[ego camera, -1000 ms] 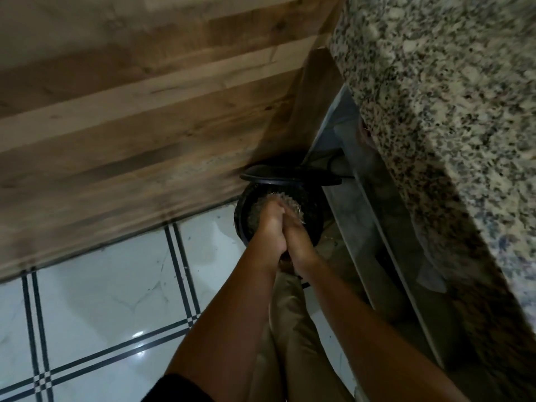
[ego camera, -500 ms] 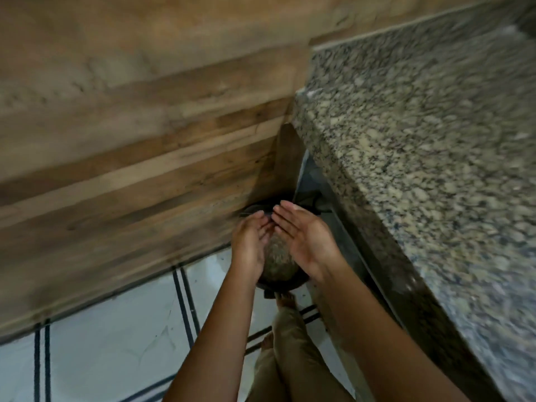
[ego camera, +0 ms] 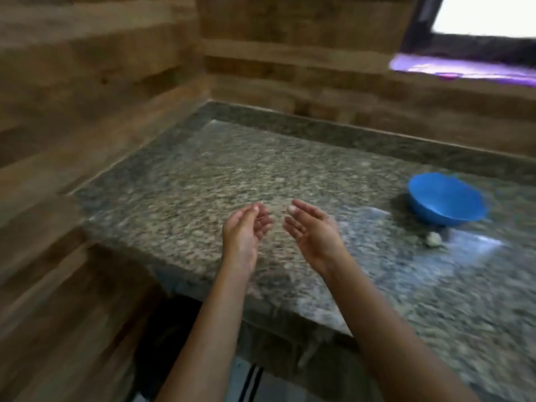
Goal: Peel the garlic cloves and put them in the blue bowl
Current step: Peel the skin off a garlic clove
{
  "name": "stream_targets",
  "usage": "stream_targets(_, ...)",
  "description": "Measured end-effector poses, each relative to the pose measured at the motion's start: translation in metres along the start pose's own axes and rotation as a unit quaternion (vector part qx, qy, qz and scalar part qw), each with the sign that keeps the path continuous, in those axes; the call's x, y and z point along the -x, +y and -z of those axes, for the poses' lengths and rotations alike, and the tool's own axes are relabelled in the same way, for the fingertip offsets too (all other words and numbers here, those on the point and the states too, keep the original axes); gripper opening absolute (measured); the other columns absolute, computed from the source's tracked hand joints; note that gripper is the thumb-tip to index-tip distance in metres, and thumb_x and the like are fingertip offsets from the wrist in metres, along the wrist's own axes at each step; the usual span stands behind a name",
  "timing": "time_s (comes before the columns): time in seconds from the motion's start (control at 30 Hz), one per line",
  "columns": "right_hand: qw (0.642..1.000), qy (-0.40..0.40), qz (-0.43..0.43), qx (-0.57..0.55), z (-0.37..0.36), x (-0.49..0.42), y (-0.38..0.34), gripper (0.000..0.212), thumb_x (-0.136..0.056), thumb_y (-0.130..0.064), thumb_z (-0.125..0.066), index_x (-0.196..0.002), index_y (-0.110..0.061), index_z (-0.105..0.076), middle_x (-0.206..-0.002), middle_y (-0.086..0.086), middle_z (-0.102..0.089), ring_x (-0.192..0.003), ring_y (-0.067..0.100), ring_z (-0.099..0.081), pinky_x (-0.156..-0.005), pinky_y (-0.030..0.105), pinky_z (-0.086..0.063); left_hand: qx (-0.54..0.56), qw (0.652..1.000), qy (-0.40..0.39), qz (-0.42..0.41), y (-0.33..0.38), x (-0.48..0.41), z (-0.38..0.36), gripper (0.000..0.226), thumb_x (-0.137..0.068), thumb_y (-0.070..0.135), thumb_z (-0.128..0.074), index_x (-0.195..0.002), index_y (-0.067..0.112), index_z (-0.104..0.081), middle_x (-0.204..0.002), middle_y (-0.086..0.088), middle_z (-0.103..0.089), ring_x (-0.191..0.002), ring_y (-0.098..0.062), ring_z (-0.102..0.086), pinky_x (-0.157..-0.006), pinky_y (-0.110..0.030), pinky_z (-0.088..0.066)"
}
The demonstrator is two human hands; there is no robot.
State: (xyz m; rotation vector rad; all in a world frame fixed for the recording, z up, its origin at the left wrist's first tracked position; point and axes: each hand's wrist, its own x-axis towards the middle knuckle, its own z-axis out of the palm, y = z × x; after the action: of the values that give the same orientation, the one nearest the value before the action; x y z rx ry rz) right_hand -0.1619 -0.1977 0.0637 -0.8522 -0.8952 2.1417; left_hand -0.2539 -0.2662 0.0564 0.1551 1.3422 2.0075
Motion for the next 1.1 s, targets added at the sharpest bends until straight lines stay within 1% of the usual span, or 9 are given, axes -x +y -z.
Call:
stream_targets(0.13, 0.991, 0.113, 0.07, 0.02, 0.087, 0.013, -0.057, 0.017, -0.082, 0.008, -0.062, -0.091, -0.006, -0.057, -0.079, 0.007, -0.06, -0.066, 0.013, -0.06, -0.061, 0.021, -0.05, -0.028, 0.991, -0.118, 0.059, -0.056, 0.02, -0.094, 0.018, -0.098, 0.008, -0.043, -0.085, 0.011, -0.056, -0.076, -0.005, -0.059, -0.06, -0.009, -0.059, -0.057, -0.017, -0.049)
stream_targets(0.27, 0.981, 0.159, 0.102, 0.032, 0.173, 0.025, -0.104, 0.011, -0.082, 0.008, -0.061, -0.085, -0.003, -0.059, -0.07, 0.007, -0.063, -0.061, 0.014, -0.06, -0.061, 0.021, -0.051, -0.06, 0.976, -0.183, 0.102, -0.12, 0.049, -0.175, 0.02, -0.098, 0.01, -0.043, -0.086, 0.01, -0.059, -0.069, -0.003, -0.063, -0.06, -0.01, -0.06, -0.055, -0.016, -0.05)
stream_targets(0.37, 0.973, 0.197, 0.111, 0.044, 0.235, 0.027, -0.132, 0.01, -0.081, 0.009, -0.062, -0.08, -0.001, -0.061, -0.064, 0.007, -0.064, -0.051, 0.012, -0.062, -0.055, 0.019, -0.053, -0.069, 0.969, -0.2, 0.127, -0.166, 0.066, -0.223, 0.021, -0.099, 0.01, -0.041, -0.086, 0.01, -0.058, -0.057, 0.003, -0.066, -0.049, -0.003, -0.061, -0.053, -0.014, -0.048)
stream_targets(0.47, 0.964, 0.236, 0.098, 0.075, 0.282, 0.025, -0.151, 0.011, -0.086, 0.008, -0.057, -0.08, -0.002, -0.059, -0.067, 0.011, -0.06, -0.045, 0.01, -0.06, -0.05, 0.018, -0.052, -0.094, 0.967, -0.191, 0.138, -0.201, 0.072, -0.253, 0.021, -0.098, 0.008, -0.042, -0.084, 0.01, -0.058, -0.059, 0.002, -0.064, -0.049, -0.005, -0.059, -0.053, -0.015, -0.047)
stream_targets(0.6, 0.947, 0.287, 0.07, 0.124, 0.332, 0.019, -0.16, 0.01, -0.091, 0.006, -0.051, -0.086, -0.001, -0.057, -0.069, 0.011, -0.057, -0.053, 0.016, -0.054, -0.046, 0.02, -0.05, -0.215, 0.956, -0.172, 0.1, -0.238, 0.07, -0.272, 0.016, -0.095, 0.005, -0.049, -0.084, 0.01, -0.06, -0.073, -0.005, -0.059, -0.054, -0.006, -0.052, -0.05, -0.014, -0.041)
stream_targets(0.73, 0.928, 0.332, 0.045, 0.164, 0.365, 0.01, -0.161, 0.014, -0.089, 0.005, -0.054, -0.102, 0.007, -0.059, -0.065, 0.01, -0.055, -0.053, 0.019, -0.05, -0.05, 0.028, -0.045, -0.378, 0.905, -0.197, 0.014, -0.267, 0.064, -0.281, 0.009, -0.087, 0.003, -0.061, -0.085, 0.011, -0.066, -0.085, -0.022, -0.065, -0.069, -0.023, -0.058, -0.069, -0.031, -0.046)
stream_targets(0.87, 0.931, 0.336, 0.028, 0.139, 0.379, 0.007, -0.168, 0.013, -0.091, 0.007, -0.047, -0.099, 0.003, -0.057, -0.072, 0.012, -0.057, -0.054, 0.018, -0.051, -0.049, 0.028, -0.044, -0.521, 0.822, -0.223, -0.058, -0.282, 0.057, -0.301, 0.015, -0.087, 0.015, -0.065, -0.1, 0.008, -0.069, -0.088, 0.001, -0.064, -0.08, -0.01, -0.058, -0.069, -0.017, -0.04)
stream_targets(1.0, 0.931, 0.341, 0.023, 0.129, 0.389, 0.004, -0.172, 0.014, -0.092, 0.004, -0.045, -0.098, 0.001, -0.058, -0.072, 0.014, -0.058, -0.054, 0.021, -0.052, -0.053, 0.032, -0.046, -0.585, 0.774, -0.22, -0.101, -0.294, 0.054, -0.318, 0.021, -0.085, 0.02, -0.068, -0.1, 0.005, -0.067, -0.097, -0.007, -0.067, -0.087, -0.017, -0.059, -0.074, -0.023, -0.042)
stream_targets(1.1, 0.933, 0.338, 0.018, 0.125, 0.395, 0.003, -0.175, 0.014, -0.093, 0.003, -0.045, -0.094, -0.002, -0.058, -0.07, 0.014, -0.058, -0.054, 0.022, -0.052, -0.055, 0.035, -0.047, -0.606, 0.757, -0.213, -0.121, -0.301, 0.051, -0.323, 0.015, -0.087, 0.018, -0.066, -0.094, 0.005, -0.068, -0.095, -0.009, -0.067, -0.083, -0.017, -0.058, -0.073, -0.023, -0.042)
